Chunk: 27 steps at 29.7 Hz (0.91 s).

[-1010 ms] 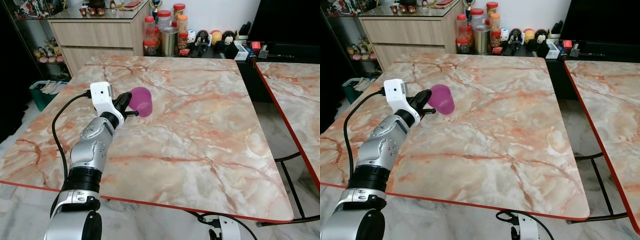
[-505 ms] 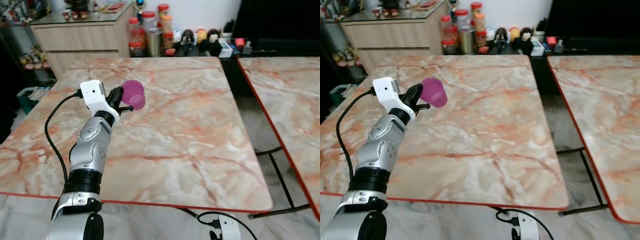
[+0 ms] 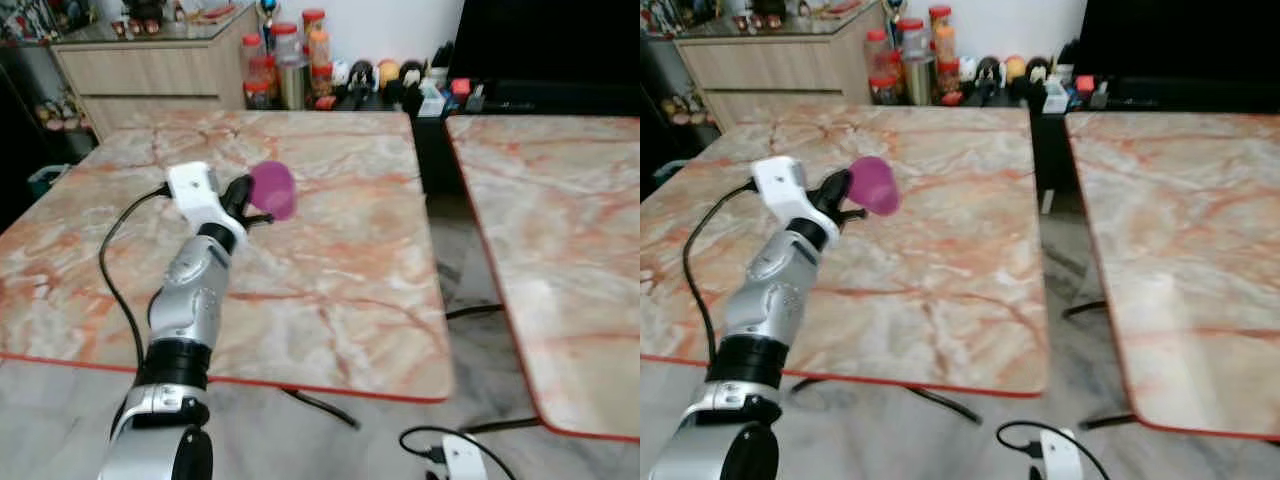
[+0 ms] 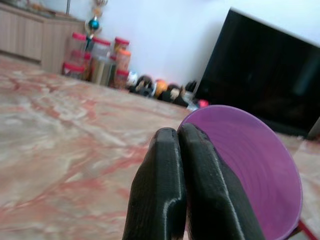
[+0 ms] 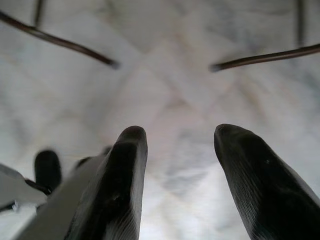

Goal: Setting the table

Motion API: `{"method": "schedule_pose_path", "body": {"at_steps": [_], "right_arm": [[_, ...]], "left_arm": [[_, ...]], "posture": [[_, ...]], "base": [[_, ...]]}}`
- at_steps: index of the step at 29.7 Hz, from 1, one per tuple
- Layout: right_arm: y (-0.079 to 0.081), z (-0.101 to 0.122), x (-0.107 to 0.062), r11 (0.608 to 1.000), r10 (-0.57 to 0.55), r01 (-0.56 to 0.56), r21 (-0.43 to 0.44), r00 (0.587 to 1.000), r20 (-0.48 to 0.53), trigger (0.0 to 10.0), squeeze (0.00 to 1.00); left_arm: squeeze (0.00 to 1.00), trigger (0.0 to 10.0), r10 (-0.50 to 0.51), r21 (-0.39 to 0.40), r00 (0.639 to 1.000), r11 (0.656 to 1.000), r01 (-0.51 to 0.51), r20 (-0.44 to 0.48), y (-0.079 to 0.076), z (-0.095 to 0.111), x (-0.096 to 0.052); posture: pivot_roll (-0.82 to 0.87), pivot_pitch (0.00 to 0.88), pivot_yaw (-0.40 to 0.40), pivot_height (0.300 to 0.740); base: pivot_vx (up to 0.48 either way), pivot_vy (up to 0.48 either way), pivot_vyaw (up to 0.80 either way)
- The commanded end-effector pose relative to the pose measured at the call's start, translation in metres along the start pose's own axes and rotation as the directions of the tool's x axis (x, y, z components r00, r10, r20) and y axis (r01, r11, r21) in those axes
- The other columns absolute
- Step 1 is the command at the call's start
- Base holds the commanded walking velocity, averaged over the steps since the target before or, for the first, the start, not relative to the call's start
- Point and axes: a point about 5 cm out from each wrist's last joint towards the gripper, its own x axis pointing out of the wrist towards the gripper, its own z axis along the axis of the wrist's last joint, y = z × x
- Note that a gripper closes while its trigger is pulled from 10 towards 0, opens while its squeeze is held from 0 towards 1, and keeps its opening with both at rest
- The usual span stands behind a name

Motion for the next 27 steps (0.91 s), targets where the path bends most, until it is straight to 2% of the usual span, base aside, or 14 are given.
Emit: {"method": "schedule_pose_path", "body": {"at_steps": [1,17,27], "right_arm": [[0.0092,0.0013,0.0007,1.0,0.022,-0.022,0.013,1.0,0.006,10.0,0.0],[0.0092,0.0018,0.0007,1.0,0.025,-0.025,0.013,1.0,0.009,10.0,0.0],[0.0093,0.0049,0.0012,1.0,0.025,-0.025,0.012,0.999,0.022,10.0,0.0]], "left_arm": [[0.0,10.0,0.025,0.012,0.999,1.0,-0.025,0.024,0.0084,0.0068,-0.0014],[0.0,10.0,0.011,0.014,0.999,1.0,-0.012,0.044,0.0049,0.0125,0.0006],[0.0,10.0,-0.009,0.005,0.999,1.0,0.009,0.031,-0.0005,0.0075,-0.0002]], "posture": [[0.0,0.0,0.003,0.719],[0.0,0.0,0.003,0.719],[0.0,0.0,0.003,0.719]], "base": [[0.0,-0.42,0.0],[0.0,-0.418,0.0],[0.0,-0.416,0.0]]}}
